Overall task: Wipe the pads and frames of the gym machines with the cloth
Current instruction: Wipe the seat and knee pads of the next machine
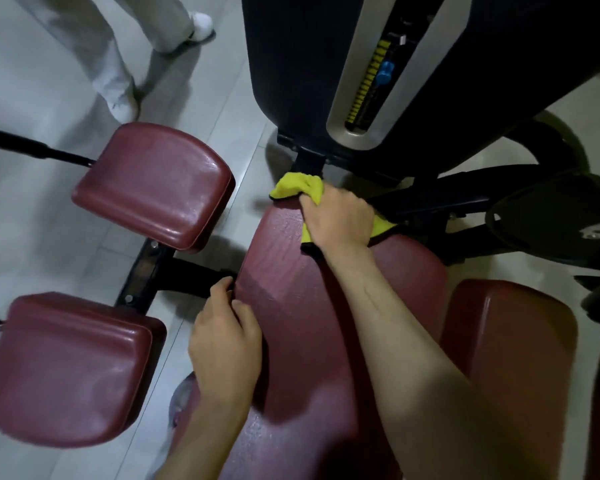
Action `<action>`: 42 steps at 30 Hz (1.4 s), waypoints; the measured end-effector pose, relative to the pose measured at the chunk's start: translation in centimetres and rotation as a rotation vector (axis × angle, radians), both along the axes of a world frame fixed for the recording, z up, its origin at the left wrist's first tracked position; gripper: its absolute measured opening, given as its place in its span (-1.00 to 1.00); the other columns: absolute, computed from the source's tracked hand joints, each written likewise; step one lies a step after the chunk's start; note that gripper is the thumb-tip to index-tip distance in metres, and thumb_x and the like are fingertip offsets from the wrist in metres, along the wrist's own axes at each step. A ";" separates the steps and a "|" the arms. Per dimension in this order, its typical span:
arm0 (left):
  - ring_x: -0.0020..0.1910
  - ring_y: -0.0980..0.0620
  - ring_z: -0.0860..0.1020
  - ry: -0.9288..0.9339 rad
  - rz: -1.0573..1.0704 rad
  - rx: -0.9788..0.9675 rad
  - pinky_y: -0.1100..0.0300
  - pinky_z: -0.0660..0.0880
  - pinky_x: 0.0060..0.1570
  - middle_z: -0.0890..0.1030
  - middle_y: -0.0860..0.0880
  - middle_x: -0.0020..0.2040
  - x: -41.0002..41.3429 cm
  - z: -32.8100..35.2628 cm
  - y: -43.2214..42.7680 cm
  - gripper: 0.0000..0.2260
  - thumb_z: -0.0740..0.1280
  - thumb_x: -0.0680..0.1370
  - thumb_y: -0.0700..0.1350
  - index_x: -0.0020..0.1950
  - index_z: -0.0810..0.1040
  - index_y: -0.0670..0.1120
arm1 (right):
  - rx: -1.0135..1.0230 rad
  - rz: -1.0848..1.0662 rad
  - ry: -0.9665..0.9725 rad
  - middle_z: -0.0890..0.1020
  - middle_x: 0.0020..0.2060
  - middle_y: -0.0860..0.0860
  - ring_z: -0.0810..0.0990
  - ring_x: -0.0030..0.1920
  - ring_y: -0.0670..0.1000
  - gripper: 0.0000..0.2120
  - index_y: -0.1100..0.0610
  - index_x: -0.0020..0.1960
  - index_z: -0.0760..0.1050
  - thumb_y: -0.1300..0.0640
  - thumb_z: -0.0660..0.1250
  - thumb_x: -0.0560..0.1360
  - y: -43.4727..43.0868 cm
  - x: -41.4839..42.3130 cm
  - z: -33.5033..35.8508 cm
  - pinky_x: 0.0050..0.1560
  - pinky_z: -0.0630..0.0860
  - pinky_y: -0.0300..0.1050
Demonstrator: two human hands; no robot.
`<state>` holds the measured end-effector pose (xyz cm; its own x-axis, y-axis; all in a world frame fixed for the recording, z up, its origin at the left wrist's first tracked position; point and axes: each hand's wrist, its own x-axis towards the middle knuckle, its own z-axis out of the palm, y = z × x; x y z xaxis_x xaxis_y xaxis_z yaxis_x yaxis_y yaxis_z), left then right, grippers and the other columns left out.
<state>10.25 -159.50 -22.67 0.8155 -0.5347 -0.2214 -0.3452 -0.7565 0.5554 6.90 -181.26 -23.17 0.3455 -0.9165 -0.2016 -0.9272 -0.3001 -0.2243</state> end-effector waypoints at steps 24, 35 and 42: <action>0.02 0.04 0.61 0.215 -0.162 -0.062 -0.04 0.58 0.04 0.65 0.08 0.10 4.6 0.2 1.6 -0.69 0.18 0.67 -0.14 0.41 0.38 0.07 | 0.004 -0.211 0.078 0.67 0.02 0.28 0.61 0.06 0.37 -0.55 0.15 0.10 0.65 -0.19 0.20 0.56 -1.3 -4.3 0.5 0.04 0.48 0.11; -0.28 0.03 0.59 0.132 -0.126 0.038 0.05 0.53 -0.28 0.68 0.06 -0.10 10.3 -1.3 5.4 -0.82 0.23 0.64 -0.15 0.17 0.58 0.00 | 0.068 0.297 0.059 0.69 -0.05 0.18 0.61 0.01 0.31 -0.64 0.09 -0.16 0.57 -0.18 0.23 0.54 -0.7 5.4 -1.0 -0.11 0.35 0.03; -0.04 -0.02 0.61 0.033 -0.296 0.088 0.07 0.50 -0.14 0.68 0.06 0.00 12.3 -1.3 5.2 -0.79 0.29 0.58 -0.21 0.15 0.62 -0.01 | -0.072 1.018 0.321 0.68 -0.25 0.13 0.63 -0.16 0.19 -0.27 0.10 -0.26 0.59 -0.38 -0.18 0.30 4.4 7.2 -1.6 0.06 0.38 0.05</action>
